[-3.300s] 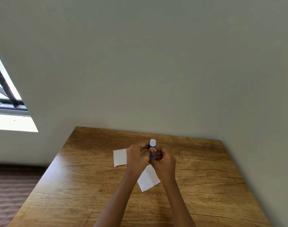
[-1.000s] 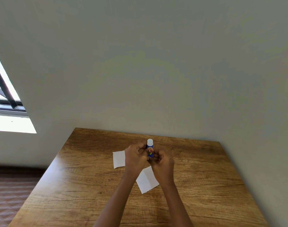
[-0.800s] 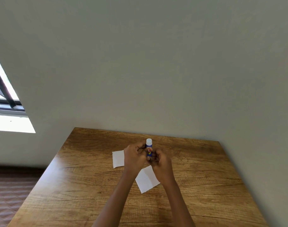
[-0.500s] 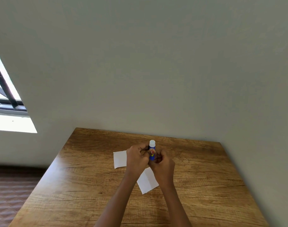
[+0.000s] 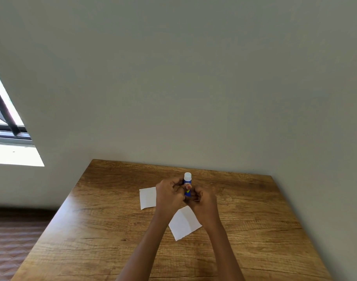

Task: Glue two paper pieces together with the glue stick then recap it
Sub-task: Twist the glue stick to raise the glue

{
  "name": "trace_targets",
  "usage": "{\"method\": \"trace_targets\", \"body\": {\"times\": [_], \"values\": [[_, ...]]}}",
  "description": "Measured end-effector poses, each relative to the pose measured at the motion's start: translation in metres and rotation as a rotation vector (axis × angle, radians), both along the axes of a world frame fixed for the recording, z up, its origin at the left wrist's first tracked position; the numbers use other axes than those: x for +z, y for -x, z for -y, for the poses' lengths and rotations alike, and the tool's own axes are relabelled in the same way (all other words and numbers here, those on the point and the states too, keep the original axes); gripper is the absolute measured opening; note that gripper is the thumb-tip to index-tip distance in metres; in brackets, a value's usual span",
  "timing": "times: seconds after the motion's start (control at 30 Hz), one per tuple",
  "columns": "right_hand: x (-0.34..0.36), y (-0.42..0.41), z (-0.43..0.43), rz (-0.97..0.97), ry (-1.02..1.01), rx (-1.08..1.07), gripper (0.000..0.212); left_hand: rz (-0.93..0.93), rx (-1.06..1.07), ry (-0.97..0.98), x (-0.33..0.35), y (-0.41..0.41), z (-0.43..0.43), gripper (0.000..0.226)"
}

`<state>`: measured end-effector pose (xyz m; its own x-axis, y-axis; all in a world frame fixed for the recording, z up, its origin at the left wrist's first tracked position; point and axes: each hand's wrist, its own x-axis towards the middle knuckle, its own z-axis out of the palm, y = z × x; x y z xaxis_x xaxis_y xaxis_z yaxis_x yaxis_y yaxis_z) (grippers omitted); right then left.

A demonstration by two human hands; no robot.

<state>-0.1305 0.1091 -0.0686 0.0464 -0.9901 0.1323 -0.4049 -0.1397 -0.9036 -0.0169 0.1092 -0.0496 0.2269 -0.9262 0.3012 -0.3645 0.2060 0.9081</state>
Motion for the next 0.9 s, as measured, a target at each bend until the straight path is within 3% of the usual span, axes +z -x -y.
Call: {"method": "trace_targets", "body": {"times": [0.1,0.23,0.47,0.67,0.9], "values": [[0.0013,-0.0054,-0.0028,0.003,0.038,-0.113,0.028,-0.021,0.010,0.000,0.0014,-0.0004,0.0010,0.021],[-0.0012,-0.0087,-0.0030,0.023,0.094,-0.190,0.024,-0.009,0.008,0.013,0.0006,-0.0029,0.0001,0.022],[-0.0029,-0.0032,0.0009,0.049,0.050,-0.066,0.016,-0.032,-0.009,-0.005,0.0016,-0.0076,-0.0002,0.022],[-0.0010,-0.0012,-0.0010,0.075,0.009,0.027,0.025,-0.003,0.000,0.012,0.0041,-0.0084,0.0005,0.019],[-0.0026,-0.0081,-0.0015,0.041,0.038,-0.136,0.031,-0.006,-0.025,0.000,0.0053,-0.0061,-0.0005,0.021]]}}
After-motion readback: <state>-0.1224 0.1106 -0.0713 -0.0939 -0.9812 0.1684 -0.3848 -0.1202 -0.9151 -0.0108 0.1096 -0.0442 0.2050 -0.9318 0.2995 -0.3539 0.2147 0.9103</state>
